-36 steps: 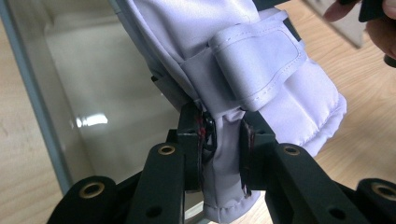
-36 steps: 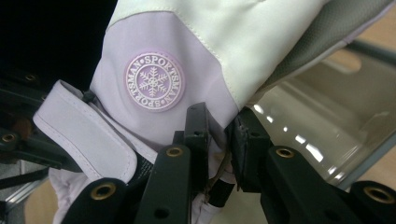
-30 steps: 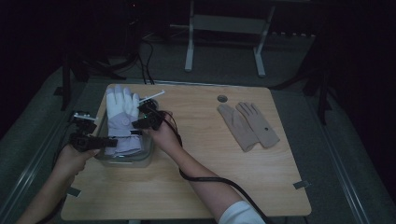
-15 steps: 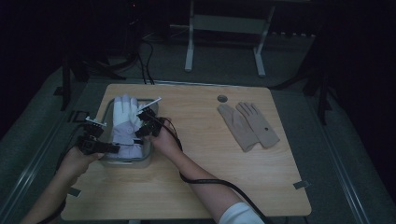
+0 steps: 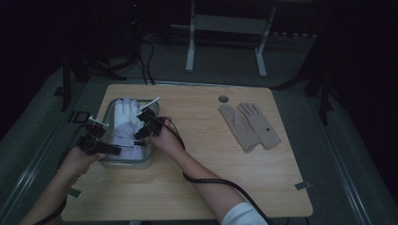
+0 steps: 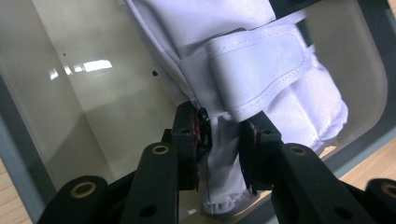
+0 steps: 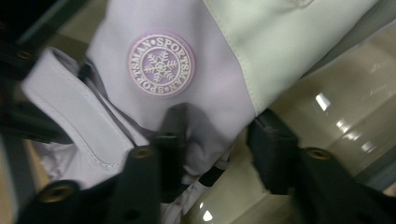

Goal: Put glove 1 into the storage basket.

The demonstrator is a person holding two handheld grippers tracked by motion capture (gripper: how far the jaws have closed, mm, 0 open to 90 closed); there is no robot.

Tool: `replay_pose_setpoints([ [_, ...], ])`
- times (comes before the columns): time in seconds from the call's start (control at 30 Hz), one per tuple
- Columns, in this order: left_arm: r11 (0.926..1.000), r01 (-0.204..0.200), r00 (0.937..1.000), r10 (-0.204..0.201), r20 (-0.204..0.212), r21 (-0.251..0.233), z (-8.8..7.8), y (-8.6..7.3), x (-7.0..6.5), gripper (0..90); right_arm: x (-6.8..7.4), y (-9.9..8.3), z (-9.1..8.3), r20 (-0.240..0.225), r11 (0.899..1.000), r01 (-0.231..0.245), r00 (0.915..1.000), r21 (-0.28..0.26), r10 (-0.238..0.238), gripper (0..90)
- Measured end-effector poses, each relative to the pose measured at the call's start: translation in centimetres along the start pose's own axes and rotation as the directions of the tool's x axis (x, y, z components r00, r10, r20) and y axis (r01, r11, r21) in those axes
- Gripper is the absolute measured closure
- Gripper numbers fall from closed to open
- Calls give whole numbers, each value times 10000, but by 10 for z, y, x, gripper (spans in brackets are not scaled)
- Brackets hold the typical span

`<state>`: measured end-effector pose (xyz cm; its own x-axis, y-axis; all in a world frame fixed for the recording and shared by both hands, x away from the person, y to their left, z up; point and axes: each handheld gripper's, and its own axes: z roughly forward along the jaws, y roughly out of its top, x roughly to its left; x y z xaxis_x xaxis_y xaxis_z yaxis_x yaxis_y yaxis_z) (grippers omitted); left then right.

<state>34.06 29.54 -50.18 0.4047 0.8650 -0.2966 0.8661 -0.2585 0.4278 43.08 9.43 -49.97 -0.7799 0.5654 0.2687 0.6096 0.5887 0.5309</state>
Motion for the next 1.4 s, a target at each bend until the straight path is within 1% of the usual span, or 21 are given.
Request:
replay_pose_setpoints([
  [0.03,10000,-43,10000,43,-40,23,0,0,-1,671,1,1,-5,179,9997,128,9998,-224,-124,437],
  [0.07,10000,-39,10000,39,35,-71,0,0,-1,645,1,1,-7,85,9995,139,9999,-283,-137,399],
  [0.1,9998,44,10000,-43,73,-175,-1,-1,-1,611,0,1,-9,167,9984,275,9995,-487,-267,365],
  [0.17,9992,97,9999,-102,-130,-391,-2,-3,-2,539,-1,0,-16,262,9955,532,9983,-782,-513,328],
  [0.23,9967,255,9995,-267,-140,-766,-5,-5,-2,488,-4,0,-24,28,9921,513,9987,-1145,-514,289],
  [0.27,9950,268,9993,-291,-220,-957,-8,-6,-3,471,-5,-1,-28,-94,9918,588,9981,-1133,-602,271],
  [0.3,9922,296,9990,-332,-284,-1209,-11,-7,-5,454,-5,-1,-31,-207,9901,651,9975,-1246,-681,240],
  [0.4,9831,38,9991,-113,-400,-1833,-20,-7,-11,448,-5,-3,-42,-108,9831,841,9962,-1628,-870,226],
  [0.43,9799,-44,9995,-20,-317,-1996,-23,-7,-13,428,-6,-4,-45,-36,9805,885,9959,-1756,-905,215],
  [0.53,9723,-312,9985,197,-519,-2317,-28,-5,-25,428,-9,-8,-53,-11,9749,1080,9939,-1947,-1103,191],
  [0.6,9637,-433,9983,313,-495,-2635,-30,-3,-33,427,-12,-11,-57,-19,9714,1253,9917,-2016,-1283,173],
  [0.73,9449,-591,9982,529,-279,-3219,-29,2,-48,409,-17,-21,-67,425,9648,1632,9866,-2061,-1577,167],
  [0.8,9400,-635,9978,666,-20,-3352,-26,5,-56,409,-21,-26,-71,445,9631,1679,9858,-2105,-1621,163],
  [0.83,9363,-706,9966,805,145,-3440,-23,6,-60,409,-24,-28,-73,474,9635,1654,9862,-2105,-1589,161],
  [0.93,9317,-1023,9924,1198,290,-3485,-16,9,-74,411,-30,-35,-81,591,9611,1732,9846,-2150,-1642,152],
  [1.0,9271,-1056,9903,1308,463,-3597,-12,12,-81,412,-34,-40,-87,602,9602,1706,9851,-2209,-1612,152],
  [1.13,9142,-1360,9831,1722,622,-3817,-3,15,-95,415,-43,-50,-99,738,9588,1678,9852,-2291,-1548,152],
  [1.2,9103,-1457,9782,1910,809,-3875,2,17,-100,416,-48,-55,-106,857,9593,1624,9855,-2309,-1462,152],
  [1.27,9058,-1507,9766,1985,823,-3960,7,18,-106,417,-53,-59,-111,931,9592,1622,9852,-2313,-1442,152],
  [1.3,9021,-1562,9730,2107,947,-4023,9,19,-109,419,-56,-62,-114,984,9591,1614,9850,-2324,-1419,152],
  [1.4,8983,-1735,9682,2306,967,-4037,15,21,-119,423,-62,-69,-123,1099,9581,1611,9843,-2367,-1383,152],
])
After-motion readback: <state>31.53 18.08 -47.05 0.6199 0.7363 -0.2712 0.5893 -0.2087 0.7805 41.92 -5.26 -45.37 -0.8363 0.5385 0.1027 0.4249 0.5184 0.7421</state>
